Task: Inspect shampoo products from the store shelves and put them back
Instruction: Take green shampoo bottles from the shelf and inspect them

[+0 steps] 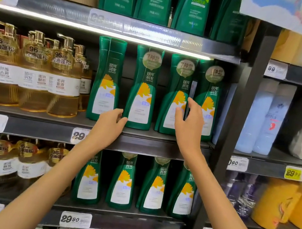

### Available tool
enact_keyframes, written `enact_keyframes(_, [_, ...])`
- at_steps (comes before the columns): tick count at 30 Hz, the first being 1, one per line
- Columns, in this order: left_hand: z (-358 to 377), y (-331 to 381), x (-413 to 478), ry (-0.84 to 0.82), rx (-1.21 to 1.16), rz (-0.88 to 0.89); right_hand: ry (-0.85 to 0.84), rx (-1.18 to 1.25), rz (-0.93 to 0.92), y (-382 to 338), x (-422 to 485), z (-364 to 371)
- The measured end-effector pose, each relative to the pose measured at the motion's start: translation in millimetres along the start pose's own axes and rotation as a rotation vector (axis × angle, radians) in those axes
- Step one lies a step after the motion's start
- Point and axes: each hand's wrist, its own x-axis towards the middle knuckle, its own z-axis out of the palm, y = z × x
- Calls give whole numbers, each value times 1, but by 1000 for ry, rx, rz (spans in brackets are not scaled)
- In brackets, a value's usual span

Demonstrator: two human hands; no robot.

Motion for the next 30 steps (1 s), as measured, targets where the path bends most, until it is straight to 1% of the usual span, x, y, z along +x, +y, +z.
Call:
enact_keyframes(2, [-3,1,-15,53,-73,26,-40,-51,-18,-1,11,4])
enact_keyframes(4, [-6,1,-26,52,-136,50,-64,-76,-18,-4,19,10])
enact_keyframes(15, [-17,-3,-42,67,-271,102,37,-251,11,-6,33,37])
enact_keyframes(17, [-16,-4,-42,61,-277,101,-13,-302,47,1,29,47])
enact_keyframes(21, [-13,-6,-45,47,-282,98,-168,-539,123,22,34,60])
enact_keyframes(24, [-13,-9,-48,39,-284,96,-221,-542,243,25,44,61])
enact_keyframes(26, [-13,-9,-50,39,-282,101,-237,-571,225,27,44,63])
enact_keyframes(28, [-14,-8,-49,40,-287,98,-285,-648,175,30,39,62])
enact_keyframes(30, [-16,-7,-48,47,-297,89,-330,-674,122,35,32,55])
